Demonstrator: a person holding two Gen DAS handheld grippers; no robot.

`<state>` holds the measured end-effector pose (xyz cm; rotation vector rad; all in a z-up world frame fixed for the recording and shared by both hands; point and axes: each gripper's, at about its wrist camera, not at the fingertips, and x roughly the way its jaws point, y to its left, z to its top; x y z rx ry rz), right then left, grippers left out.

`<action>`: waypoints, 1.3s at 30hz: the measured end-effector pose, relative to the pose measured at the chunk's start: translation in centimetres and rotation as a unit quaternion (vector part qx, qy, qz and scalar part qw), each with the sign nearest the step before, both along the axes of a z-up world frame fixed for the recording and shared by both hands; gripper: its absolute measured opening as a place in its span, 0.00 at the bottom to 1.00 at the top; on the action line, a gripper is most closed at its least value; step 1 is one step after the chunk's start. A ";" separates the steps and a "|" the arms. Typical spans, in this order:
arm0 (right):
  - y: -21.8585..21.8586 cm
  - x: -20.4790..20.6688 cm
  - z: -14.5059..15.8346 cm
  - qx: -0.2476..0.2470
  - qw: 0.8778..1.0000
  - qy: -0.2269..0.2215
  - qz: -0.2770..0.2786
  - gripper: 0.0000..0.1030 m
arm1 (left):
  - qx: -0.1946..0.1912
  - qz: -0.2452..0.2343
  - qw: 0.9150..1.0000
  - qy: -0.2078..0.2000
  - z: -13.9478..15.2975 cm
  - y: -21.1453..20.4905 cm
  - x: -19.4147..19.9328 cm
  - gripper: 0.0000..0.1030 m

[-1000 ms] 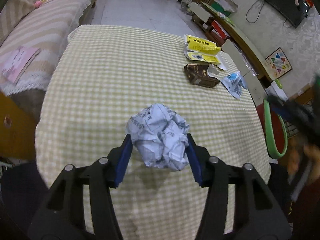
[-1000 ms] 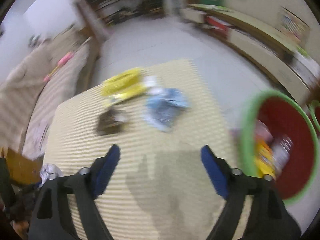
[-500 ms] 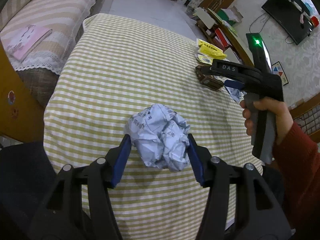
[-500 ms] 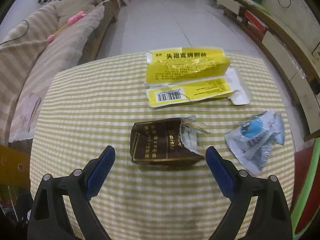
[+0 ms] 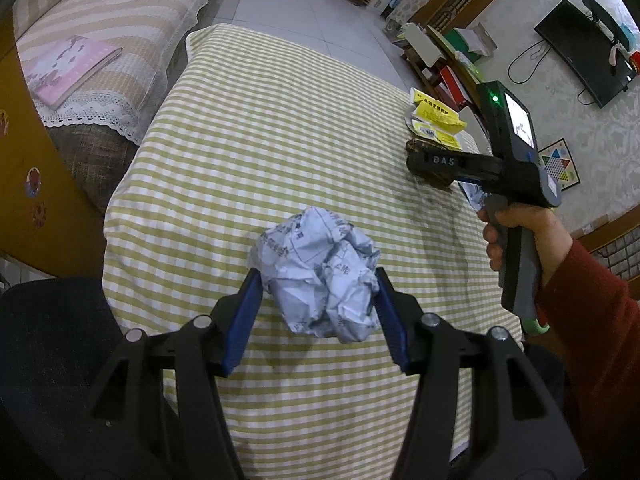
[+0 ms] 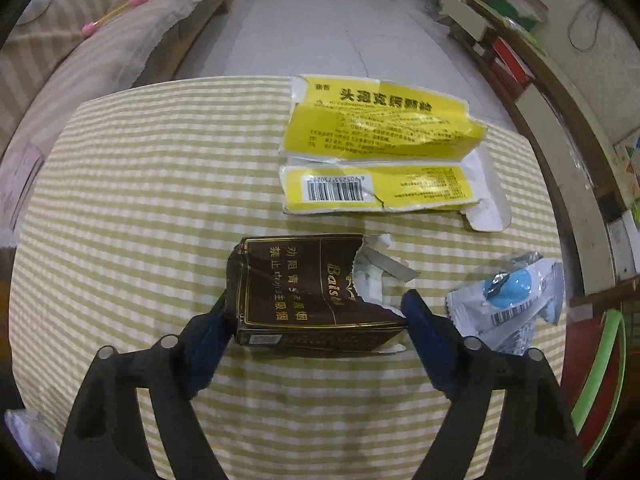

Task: Collect trash
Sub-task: 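Carry the crumpled paper and cigarette box over the bin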

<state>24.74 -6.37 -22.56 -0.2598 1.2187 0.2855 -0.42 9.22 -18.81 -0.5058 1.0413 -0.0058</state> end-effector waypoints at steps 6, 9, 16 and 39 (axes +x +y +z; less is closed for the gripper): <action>-2.3 -3.7 1.4 0.044 0.999 0.000 0.007 0.76 | -0.002 -0.004 1.000 -0.002 0.0 0.0 0.4 0.51; -3.5 -5.9 2.8 0.063 0.998 -0.006 0.013 0.76 | -0.004 -0.008 1.000 -0.002 0.0 -0.3 0.5 0.51; -5.8 -10.4 6.2 0.099 0.995 -0.024 0.010 0.76 | 0.000 -0.015 1.000 -0.001 0.1 -1.4 0.4 0.51; -14.4 -17.3 10.0 0.159 0.982 -0.051 -0.085 0.76 | 0.036 -0.065 0.997 -0.016 2.4 -6.1 0.8 0.51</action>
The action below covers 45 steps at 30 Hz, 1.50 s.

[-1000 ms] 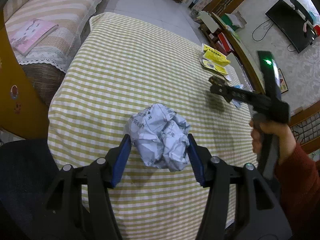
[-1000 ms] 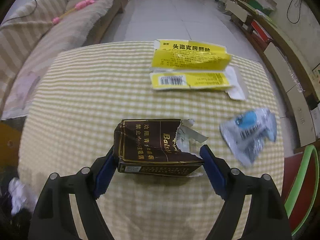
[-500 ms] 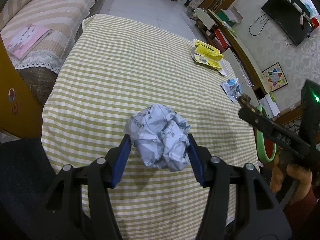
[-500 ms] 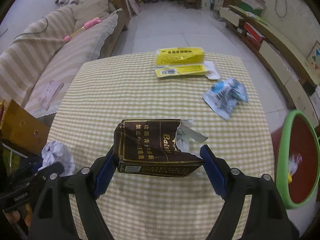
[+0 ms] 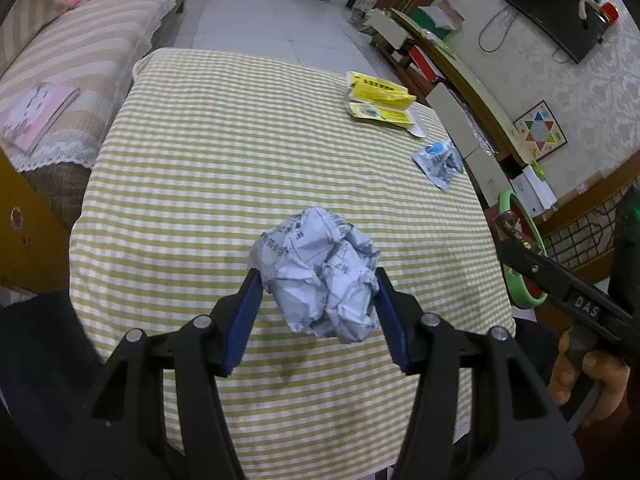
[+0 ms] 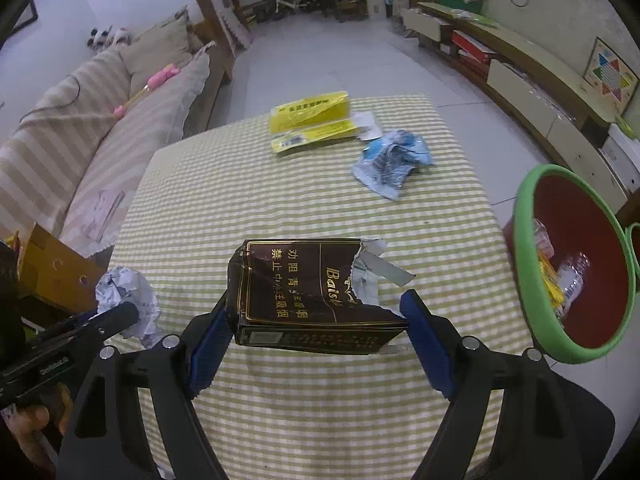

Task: Collect trash
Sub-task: 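Carry the crumpled paper and cigarette box over the bin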

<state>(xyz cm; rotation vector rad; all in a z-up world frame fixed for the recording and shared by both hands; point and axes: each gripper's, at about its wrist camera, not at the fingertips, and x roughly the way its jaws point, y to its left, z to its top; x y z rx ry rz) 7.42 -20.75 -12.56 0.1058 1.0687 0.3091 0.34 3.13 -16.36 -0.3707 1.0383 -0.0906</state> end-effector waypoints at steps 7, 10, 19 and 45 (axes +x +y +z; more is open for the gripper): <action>-2.5 -0.8 1.0 0.010 0.999 -0.012 -0.030 0.76 | 0.013 -0.018 1.000 -0.019 1.7 -1.6 0.5 0.51; -3.5 -1.0 1.2 0.012 0.999 -0.017 -0.037 0.76 | 0.017 -0.028 0.999 -0.028 2.4 -2.5 0.9 0.51; -6.1 -1.6 1.7 0.025 0.998 -0.027 -0.057 0.76 | 0.030 -0.054 0.997 -0.038 3.4 -5.2 1.6 0.51; -17.7 -2.5 1.2 0.041 0.984 -0.028 -0.172 0.76 | 0.031 -0.160 0.985 -0.048 3.8 -15.9 5.3 0.51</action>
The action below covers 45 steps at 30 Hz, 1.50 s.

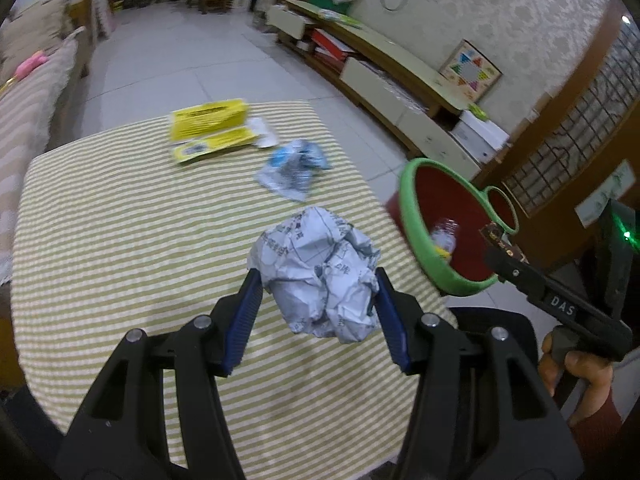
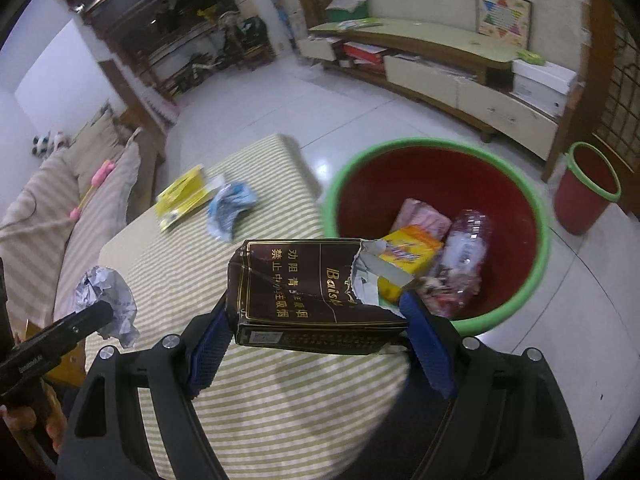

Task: Collect trash
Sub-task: 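Carry the crumpled paper and cigarette box over the bin, then open both tools over the bin to drop the paper and box, then grasp the yellow medicine packet with the left tool while the right tool grasps the blue-white wrapper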

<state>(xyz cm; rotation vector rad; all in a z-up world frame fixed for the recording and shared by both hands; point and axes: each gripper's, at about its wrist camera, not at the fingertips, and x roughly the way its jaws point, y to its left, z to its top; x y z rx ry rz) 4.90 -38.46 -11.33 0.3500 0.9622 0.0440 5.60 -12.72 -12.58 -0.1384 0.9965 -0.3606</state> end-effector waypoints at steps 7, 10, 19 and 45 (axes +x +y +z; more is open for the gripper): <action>-5.5 -0.4 0.5 -0.003 0.999 -0.015 -0.048 0.76 | -0.034 -0.060 0.998 0.000 -0.2 -6.2 2.5 0.51; -7.6 -0.1 0.6 0.000 0.997 -0.021 -0.071 0.76 | -0.060 -0.081 0.995 0.008 -0.5 -9.0 4.1 0.52; -11.5 1.9 -1.2 -0.036 0.994 -0.001 -0.103 0.77 | -0.096 -0.129 0.987 0.017 -0.7 -16.4 8.7 0.62; -9.5 4.2 -4.9 -0.023 0.993 0.060 -0.103 0.88 | 0.172 -0.171 0.968 0.064 -6.6 4.5 24.6 0.95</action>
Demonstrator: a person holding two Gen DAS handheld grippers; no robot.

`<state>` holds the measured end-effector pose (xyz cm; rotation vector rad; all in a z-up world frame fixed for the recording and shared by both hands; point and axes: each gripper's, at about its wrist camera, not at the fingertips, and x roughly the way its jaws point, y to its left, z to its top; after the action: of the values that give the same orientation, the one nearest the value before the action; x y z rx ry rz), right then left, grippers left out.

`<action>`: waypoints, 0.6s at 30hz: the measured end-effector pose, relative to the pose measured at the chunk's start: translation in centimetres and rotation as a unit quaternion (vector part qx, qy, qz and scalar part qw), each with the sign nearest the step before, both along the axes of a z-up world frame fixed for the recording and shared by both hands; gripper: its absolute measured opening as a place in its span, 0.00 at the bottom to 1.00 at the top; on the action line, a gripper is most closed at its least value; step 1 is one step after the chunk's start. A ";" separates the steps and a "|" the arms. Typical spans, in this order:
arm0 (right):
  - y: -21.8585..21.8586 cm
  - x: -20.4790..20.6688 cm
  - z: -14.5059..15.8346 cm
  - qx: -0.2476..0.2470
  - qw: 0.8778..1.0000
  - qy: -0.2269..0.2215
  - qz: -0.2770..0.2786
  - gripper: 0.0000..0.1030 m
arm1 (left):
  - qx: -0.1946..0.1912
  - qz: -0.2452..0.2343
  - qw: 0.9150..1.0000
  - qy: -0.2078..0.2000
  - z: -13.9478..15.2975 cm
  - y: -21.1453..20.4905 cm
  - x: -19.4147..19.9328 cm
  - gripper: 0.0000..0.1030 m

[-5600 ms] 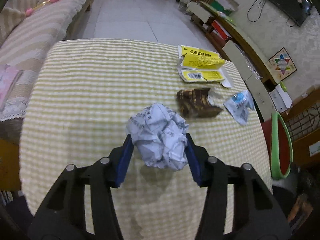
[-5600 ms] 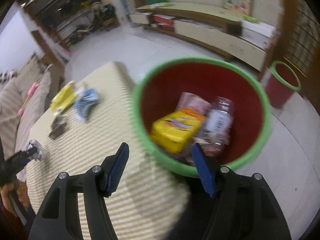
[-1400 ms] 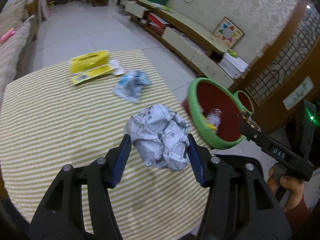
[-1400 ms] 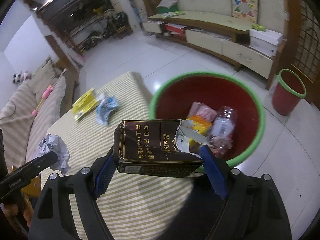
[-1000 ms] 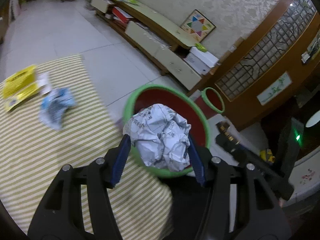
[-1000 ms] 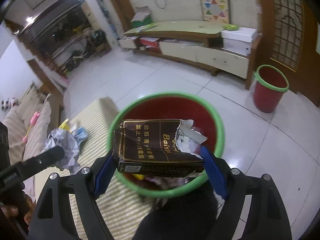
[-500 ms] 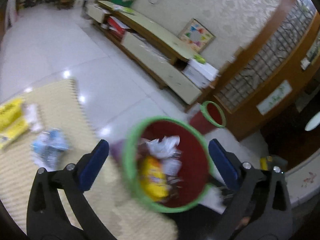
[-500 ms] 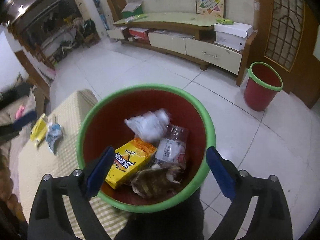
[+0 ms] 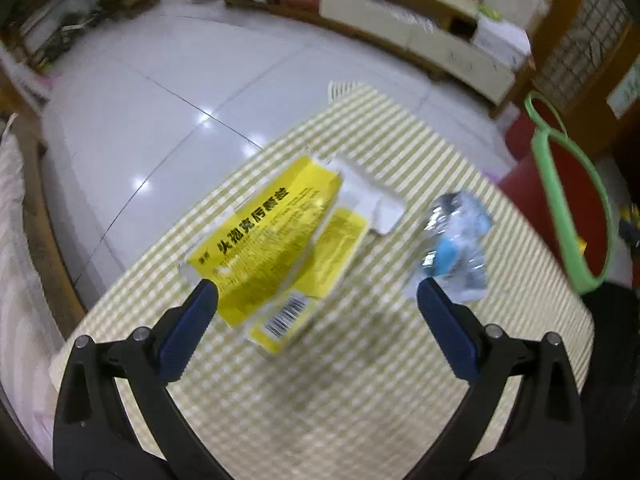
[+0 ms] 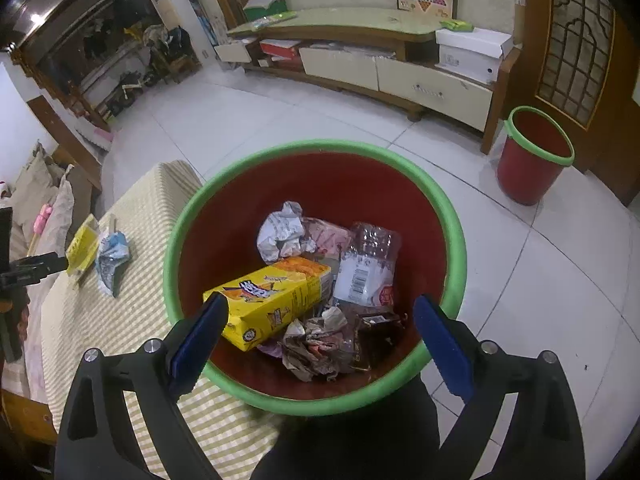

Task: Collect trash
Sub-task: 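Grasp the yellow medicine packet with the left tool while the right tool grasps the blue-white wrapper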

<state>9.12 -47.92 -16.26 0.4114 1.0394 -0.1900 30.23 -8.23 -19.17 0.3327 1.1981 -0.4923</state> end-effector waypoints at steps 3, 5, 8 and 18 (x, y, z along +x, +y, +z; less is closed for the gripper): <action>-0.6 -0.2 -0.3 0.006 1.000 0.006 -0.018 0.88 | 0.031 -0.033 0.999 0.015 -1.7 -0.7 1.9 0.95; -1.1 -0.3 -0.4 0.008 0.999 0.009 -0.032 0.88 | 0.051 -0.044 0.997 0.030 -3.0 -1.2 3.2 0.95; -1.3 -0.2 -0.5 0.005 0.999 0.016 -0.041 0.88 | 0.062 -0.059 0.995 0.040 -3.9 -2.0 4.3 0.93; 4.0 2.4 1.4 -0.018 0.999 -0.009 0.029 0.88 | -0.070 0.044 0.996 -0.016 1.0 3.4 0.7 0.42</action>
<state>11.52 -43.95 -14.87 0.3489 1.0271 -0.1535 30.93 -4.86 -18.17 0.1668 1.1356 -0.4888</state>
